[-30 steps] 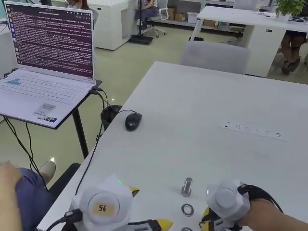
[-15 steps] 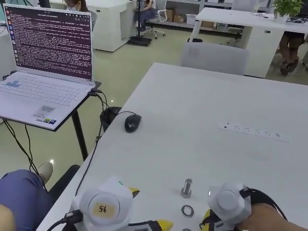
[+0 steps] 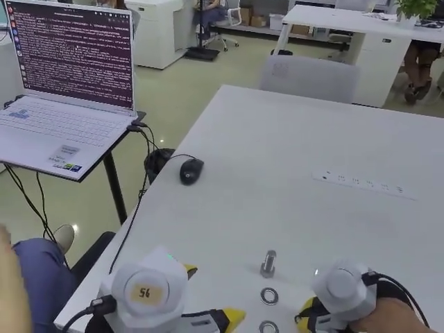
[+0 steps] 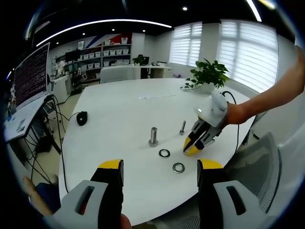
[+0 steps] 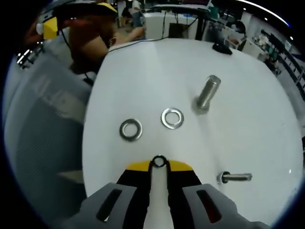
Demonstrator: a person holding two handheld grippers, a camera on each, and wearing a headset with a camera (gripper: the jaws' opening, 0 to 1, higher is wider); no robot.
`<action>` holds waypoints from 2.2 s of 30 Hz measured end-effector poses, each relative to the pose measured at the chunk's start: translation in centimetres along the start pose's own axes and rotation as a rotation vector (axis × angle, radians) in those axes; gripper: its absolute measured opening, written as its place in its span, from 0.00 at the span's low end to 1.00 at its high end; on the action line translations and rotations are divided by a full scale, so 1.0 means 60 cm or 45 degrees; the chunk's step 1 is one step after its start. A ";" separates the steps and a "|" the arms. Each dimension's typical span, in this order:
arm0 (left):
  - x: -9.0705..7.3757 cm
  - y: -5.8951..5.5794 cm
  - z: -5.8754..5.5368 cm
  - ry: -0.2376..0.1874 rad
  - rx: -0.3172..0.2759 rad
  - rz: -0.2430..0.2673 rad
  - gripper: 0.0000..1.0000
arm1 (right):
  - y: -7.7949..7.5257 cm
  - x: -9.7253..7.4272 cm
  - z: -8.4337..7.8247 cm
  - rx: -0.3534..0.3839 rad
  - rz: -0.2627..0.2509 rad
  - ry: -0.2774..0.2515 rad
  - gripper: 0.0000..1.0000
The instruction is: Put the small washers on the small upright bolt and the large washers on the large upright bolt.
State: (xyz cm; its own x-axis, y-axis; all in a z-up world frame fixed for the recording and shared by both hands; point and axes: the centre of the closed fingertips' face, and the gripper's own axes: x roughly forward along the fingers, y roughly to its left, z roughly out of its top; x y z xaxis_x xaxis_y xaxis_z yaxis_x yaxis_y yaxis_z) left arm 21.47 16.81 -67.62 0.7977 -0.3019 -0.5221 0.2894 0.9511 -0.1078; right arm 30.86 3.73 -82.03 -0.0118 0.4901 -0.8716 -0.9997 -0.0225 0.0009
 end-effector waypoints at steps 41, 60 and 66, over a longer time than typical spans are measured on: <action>0.003 -0.011 0.003 0.008 0.015 -0.015 0.62 | -0.148 -0.112 0.003 0.261 -0.291 -0.125 0.13; 0.011 -0.012 0.011 0.007 0.029 -0.030 0.62 | -0.153 -0.099 0.000 0.258 -0.248 -0.038 0.13; 0.008 -0.008 0.008 0.006 0.011 -0.019 0.62 | -0.157 -0.098 0.003 0.244 -0.244 -0.017 0.13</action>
State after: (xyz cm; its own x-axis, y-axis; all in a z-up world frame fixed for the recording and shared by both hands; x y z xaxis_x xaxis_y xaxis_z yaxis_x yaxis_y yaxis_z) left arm 21.93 16.16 -67.41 0.7909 -0.3158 -0.5242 0.3061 0.9459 -0.1080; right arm 40.34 1.22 -76.85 0.1787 0.4812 -0.8582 -0.9692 0.2363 -0.0694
